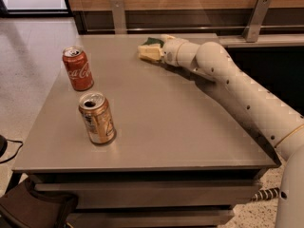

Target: Pick sponge

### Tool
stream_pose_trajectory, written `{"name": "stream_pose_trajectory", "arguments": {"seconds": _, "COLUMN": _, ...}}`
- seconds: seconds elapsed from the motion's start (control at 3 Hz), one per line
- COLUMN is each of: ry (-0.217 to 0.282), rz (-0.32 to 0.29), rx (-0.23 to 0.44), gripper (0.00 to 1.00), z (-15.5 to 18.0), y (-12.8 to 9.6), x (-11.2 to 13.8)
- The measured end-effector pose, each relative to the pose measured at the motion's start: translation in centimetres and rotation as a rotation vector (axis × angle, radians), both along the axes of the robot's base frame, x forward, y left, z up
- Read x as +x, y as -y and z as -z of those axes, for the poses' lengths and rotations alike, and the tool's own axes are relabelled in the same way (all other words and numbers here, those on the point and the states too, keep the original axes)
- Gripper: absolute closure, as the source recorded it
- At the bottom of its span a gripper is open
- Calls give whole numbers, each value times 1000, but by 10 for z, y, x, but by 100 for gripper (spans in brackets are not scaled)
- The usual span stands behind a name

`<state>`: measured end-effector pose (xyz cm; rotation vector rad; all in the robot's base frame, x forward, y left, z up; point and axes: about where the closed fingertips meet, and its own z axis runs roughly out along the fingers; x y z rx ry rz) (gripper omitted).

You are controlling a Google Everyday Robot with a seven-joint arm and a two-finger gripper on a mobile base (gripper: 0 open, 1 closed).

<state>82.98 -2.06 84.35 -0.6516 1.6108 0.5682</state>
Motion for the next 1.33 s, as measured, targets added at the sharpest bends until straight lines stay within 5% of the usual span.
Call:
{"name": "stream_pose_trajectory", "arguments": {"seconds": 1.0, "ry": 72, "rz": 56, "rx": 2, "gripper": 100, "z": -30, "y": 16, "x": 3}}
{"name": "stream_pose_trajectory", "arguments": {"seconds": 1.33, "ry": 121, "rz": 119, "rx": -45, "gripper": 100, "z": -65, "y": 48, "x": -15}}
